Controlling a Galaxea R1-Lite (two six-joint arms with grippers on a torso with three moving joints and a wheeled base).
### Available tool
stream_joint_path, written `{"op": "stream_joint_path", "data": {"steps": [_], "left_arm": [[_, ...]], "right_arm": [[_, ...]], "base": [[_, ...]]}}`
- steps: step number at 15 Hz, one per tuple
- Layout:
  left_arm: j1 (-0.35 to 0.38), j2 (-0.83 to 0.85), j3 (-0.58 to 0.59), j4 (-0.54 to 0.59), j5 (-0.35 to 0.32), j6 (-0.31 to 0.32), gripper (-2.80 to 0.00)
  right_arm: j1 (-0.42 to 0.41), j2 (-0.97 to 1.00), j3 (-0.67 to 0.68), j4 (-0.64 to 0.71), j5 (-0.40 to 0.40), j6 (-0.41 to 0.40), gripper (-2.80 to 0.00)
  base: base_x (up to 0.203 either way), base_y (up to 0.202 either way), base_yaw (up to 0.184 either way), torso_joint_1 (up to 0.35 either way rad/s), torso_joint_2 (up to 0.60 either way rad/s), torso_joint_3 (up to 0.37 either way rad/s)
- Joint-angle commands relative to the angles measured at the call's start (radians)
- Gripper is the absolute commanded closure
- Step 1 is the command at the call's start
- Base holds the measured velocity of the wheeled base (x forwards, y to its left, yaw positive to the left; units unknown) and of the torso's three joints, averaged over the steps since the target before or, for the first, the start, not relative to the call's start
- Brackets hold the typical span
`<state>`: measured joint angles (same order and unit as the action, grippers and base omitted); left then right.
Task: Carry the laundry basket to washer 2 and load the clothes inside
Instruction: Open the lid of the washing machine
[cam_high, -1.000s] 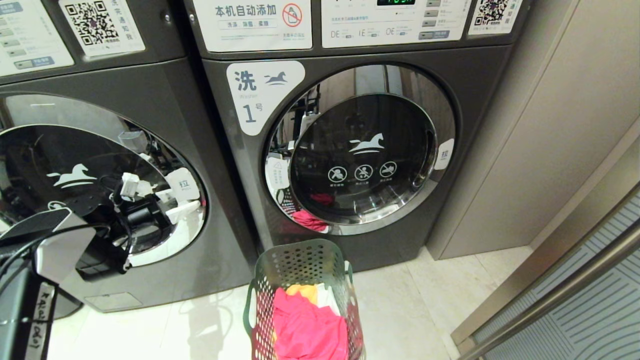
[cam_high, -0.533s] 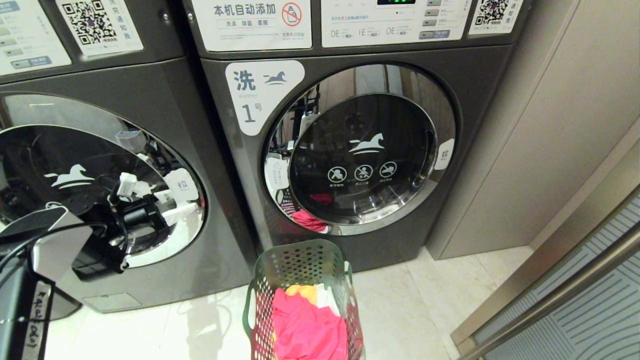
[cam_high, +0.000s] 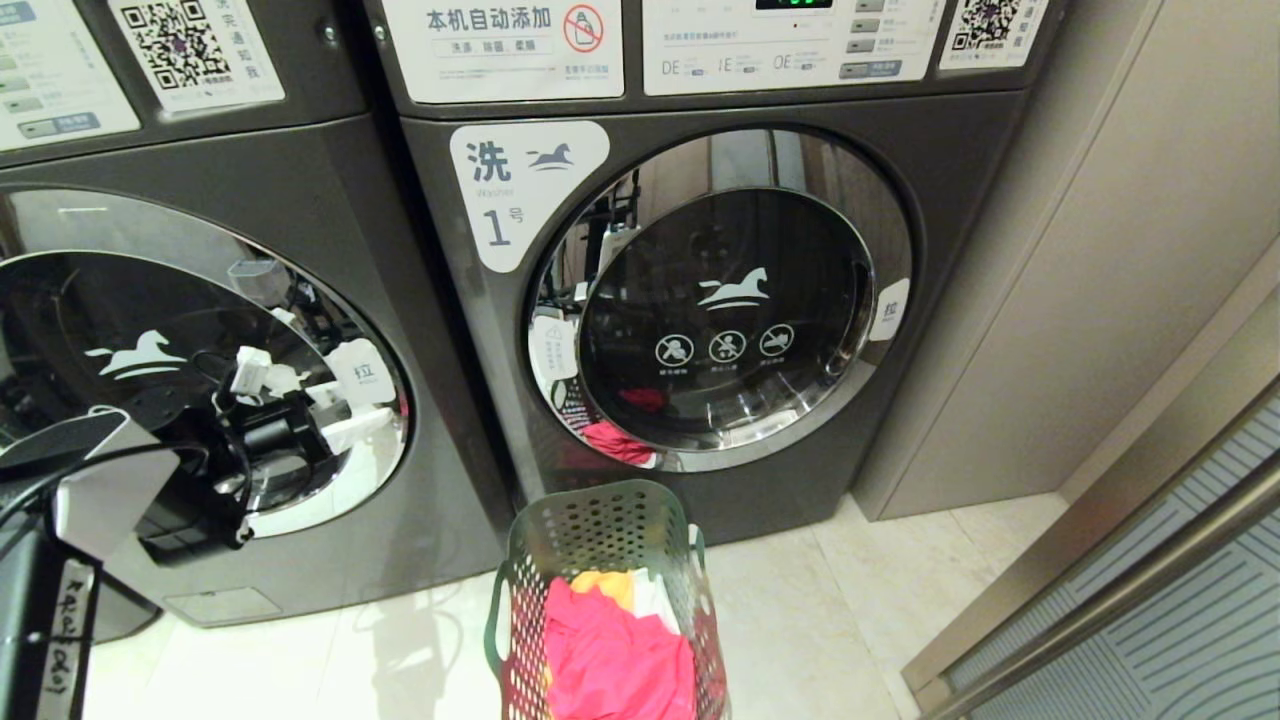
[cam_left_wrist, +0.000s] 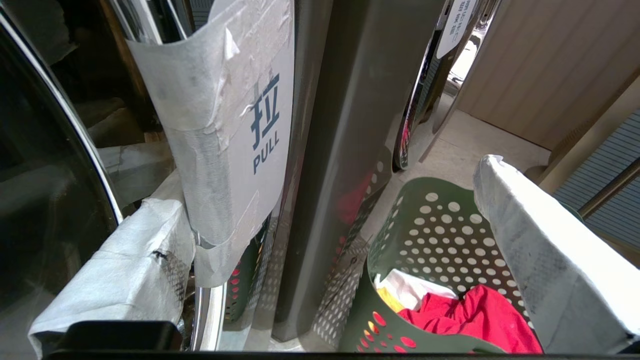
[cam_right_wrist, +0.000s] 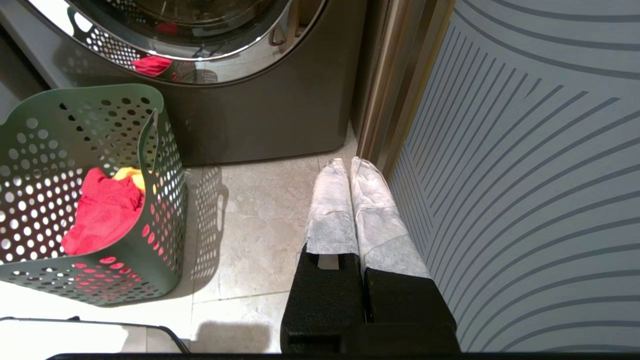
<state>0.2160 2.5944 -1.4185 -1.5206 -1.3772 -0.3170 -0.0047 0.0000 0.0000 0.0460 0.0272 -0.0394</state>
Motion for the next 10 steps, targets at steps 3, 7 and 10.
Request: {"op": "stream_joint_path", "data": {"steps": [3, 7, 10], "left_arm": [[0.022, -0.024, 0.035, -0.009, -0.083, 0.000, -2.80], [0.056, -0.042, 0.081, -0.009, -0.112, 0.022, -2.80], [0.096, -0.050, 0.082, -0.009, -0.109, 0.021, -2.80]], "right_arm": [[0.000, 0.002, 0.006, 0.000, 0.000, -0.001, 0.00], [0.000, 0.002, 0.006, 0.000, 0.000, -0.001, 0.00], [0.000, 0.002, 0.006, 0.000, 0.000, -0.001, 0.00]], "base": [[0.000, 0.000, 0.000, 0.000, 0.00, 0.000], [0.000, 0.000, 0.000, 0.000, 0.00, 0.000], [0.000, 0.000, 0.000, 0.000, 0.00, 0.000]]}}
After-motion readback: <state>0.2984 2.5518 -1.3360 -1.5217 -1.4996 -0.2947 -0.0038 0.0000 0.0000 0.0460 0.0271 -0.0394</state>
